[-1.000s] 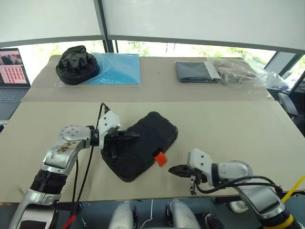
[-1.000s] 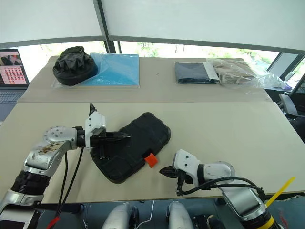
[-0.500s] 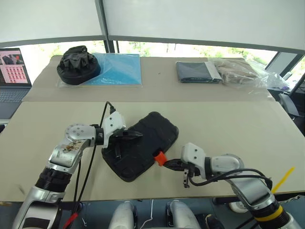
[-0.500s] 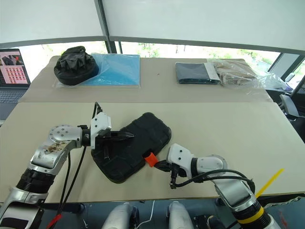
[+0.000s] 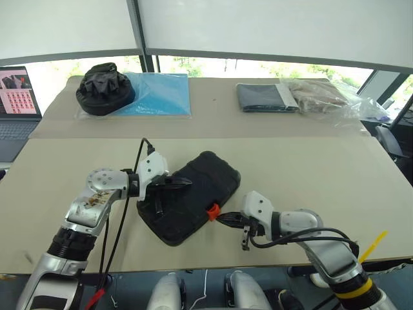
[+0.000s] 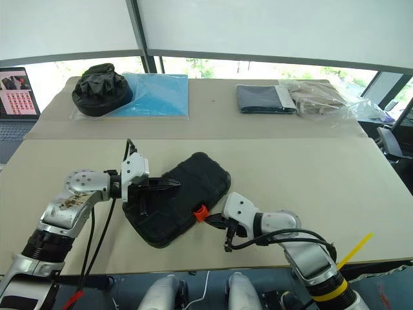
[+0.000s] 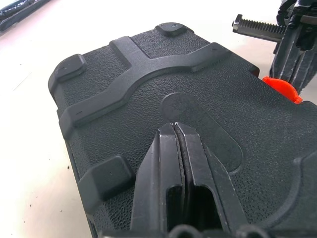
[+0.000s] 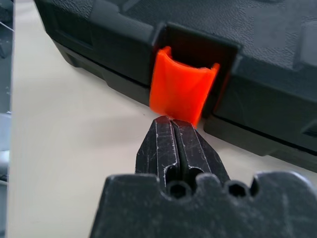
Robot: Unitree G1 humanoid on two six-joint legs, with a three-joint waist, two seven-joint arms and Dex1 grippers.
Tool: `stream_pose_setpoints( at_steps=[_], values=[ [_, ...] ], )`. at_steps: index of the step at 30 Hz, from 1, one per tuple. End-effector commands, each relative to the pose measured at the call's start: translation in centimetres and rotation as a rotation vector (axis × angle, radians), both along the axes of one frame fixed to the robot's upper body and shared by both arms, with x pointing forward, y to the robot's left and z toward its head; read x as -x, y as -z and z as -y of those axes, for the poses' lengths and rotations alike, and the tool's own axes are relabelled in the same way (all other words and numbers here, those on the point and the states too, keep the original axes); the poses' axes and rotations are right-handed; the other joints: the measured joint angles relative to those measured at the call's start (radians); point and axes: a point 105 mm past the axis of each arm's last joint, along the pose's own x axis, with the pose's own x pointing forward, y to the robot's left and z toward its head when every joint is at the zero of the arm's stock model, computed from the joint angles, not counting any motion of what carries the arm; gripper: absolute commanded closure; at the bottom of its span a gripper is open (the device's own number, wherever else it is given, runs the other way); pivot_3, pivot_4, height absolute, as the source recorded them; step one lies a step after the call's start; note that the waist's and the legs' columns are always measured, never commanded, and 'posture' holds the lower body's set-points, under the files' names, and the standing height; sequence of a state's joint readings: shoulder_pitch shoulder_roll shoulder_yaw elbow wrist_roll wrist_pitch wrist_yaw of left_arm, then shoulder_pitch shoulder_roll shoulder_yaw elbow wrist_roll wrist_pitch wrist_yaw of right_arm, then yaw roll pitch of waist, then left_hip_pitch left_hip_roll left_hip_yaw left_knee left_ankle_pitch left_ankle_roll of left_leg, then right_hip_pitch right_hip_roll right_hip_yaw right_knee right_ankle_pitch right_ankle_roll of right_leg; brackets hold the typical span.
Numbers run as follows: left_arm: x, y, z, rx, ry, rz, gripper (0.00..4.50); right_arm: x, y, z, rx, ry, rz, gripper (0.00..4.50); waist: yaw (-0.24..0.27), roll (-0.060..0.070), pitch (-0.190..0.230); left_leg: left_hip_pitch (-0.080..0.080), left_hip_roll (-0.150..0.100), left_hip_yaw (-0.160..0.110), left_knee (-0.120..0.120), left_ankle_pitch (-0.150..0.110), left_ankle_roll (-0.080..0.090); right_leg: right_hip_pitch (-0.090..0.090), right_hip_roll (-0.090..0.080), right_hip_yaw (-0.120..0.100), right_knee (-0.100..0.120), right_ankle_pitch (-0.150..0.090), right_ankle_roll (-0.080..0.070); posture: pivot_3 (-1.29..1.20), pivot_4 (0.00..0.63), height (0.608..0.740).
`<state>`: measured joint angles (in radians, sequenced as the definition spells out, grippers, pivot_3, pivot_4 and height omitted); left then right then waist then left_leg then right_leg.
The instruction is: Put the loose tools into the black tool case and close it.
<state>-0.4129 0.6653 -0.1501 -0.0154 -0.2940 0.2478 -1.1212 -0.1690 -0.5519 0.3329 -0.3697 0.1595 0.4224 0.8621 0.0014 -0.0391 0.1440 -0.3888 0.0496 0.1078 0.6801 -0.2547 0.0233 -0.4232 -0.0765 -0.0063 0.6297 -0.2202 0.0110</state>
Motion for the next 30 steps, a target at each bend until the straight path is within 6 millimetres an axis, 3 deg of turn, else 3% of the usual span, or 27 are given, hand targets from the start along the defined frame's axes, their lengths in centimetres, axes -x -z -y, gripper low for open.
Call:
stream_pose_setpoints(
  at_steps=[1, 11, 20, 30],
  values=[
    [0.3, 2.5, -0.3, -0.051, -0.01, -0.074, 4.42, -0.9, -2.0, -1.2, -0.058, -0.001, 0.091, 4.5, -0.002, 0.0, 0.0, 0.0, 0.0, 0.0, 0.0, 0.0, 0.0, 0.0, 0.0, 0.0, 0.0, 0.0, 0.0, 0.0, 0.15, 0.74],
    [0.4, 3.3, -0.3, -0.062, -0.006, -0.091, 4.42, -1.2, -2.3, -1.8, -0.086, -0.001, 0.091, 4.5, -0.004, 0.001, 0.0, 0.001, 0.0, 0.0, 0.0, 0.001, -0.001, 0.0, 0.0, 0.0, 0.001, 0.0, 0.0, 0.0, 0.15, 0.74],
    [0.4, 3.9, -0.5, -0.078, -0.007, -0.099, 4.42, 0.4, -1.6, -0.1, -0.03, -0.011, 0.017, 4.5, -0.001, 0.003, -0.002, 0.001, 0.0, -0.001, 0.0, 0.001, -0.001, 0.0, 0.0, 0.0, 0.0, 0.0, 0.0, 0.0, 0.15, 0.74],
    [0.2, 4.1, -0.5, -0.084, -0.005, -0.094, 4.42, -0.6, -2.0, -0.7, -0.053, 0.006, 0.048, 4.5, -0.001, 0.008, -0.005, 0.001, 0.0, -0.002, 0.0, 0.001, -0.001, 0.001, 0.0, 0.0, 0.0, -0.002, 0.004, 0.0, 0.15, 0.74]
  ],
)
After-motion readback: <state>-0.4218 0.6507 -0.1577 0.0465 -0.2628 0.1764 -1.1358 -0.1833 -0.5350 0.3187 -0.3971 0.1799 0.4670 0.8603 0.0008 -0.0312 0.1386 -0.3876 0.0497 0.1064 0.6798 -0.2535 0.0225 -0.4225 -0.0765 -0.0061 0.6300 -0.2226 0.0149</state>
